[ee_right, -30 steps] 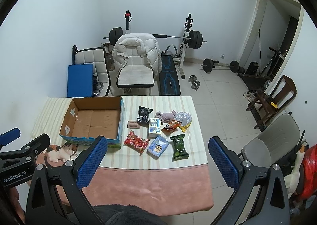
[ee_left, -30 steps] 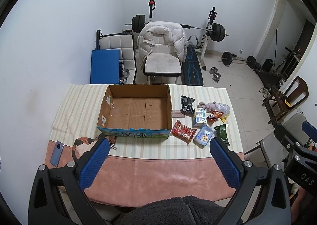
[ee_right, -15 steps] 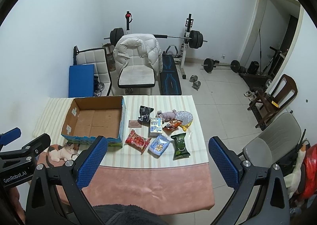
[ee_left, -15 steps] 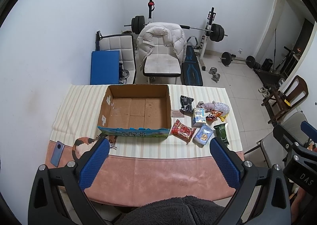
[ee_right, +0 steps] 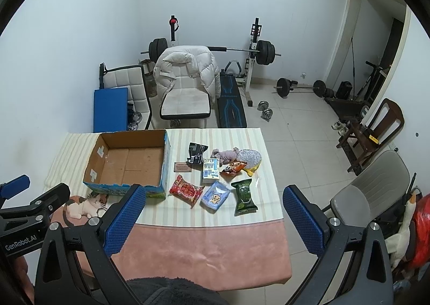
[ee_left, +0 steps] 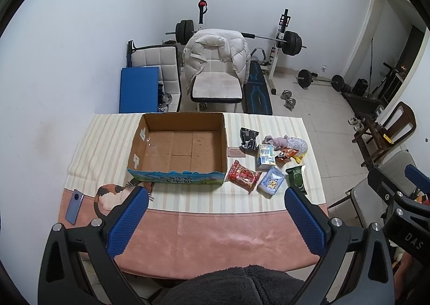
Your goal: Organize soft objects
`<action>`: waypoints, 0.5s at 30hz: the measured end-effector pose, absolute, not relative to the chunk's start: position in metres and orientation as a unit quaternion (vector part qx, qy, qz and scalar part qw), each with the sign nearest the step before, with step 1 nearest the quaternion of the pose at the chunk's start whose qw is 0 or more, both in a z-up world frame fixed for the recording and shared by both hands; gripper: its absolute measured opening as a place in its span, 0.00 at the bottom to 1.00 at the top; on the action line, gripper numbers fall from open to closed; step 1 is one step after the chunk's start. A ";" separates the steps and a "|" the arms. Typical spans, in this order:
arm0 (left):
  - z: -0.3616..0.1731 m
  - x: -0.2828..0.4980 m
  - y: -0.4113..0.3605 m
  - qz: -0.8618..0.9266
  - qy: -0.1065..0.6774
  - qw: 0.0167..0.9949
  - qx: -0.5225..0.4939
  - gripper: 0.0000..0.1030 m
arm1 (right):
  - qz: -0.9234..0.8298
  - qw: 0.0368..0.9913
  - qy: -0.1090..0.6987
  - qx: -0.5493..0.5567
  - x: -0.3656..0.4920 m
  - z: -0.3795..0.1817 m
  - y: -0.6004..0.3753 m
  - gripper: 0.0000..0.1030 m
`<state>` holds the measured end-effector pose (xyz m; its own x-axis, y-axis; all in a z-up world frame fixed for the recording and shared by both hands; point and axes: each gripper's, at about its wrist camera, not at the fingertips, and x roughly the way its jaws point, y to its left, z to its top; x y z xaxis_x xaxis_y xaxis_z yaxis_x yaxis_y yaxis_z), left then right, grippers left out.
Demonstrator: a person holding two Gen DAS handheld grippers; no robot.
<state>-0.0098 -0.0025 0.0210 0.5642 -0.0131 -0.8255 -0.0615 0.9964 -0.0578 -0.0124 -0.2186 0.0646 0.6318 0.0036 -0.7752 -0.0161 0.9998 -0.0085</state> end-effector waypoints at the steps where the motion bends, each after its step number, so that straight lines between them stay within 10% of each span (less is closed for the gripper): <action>1: 0.019 -0.008 -0.005 0.010 0.465 0.885 -0.040 1.00 | 0.004 0.903 0.430 -0.006 -0.014 0.062 -0.221 1.00; 15: -0.161 0.149 -0.108 -0.081 0.591 0.802 0.022 0.96 | -0.031 0.828 0.558 0.036 0.116 -0.100 -0.337 1.00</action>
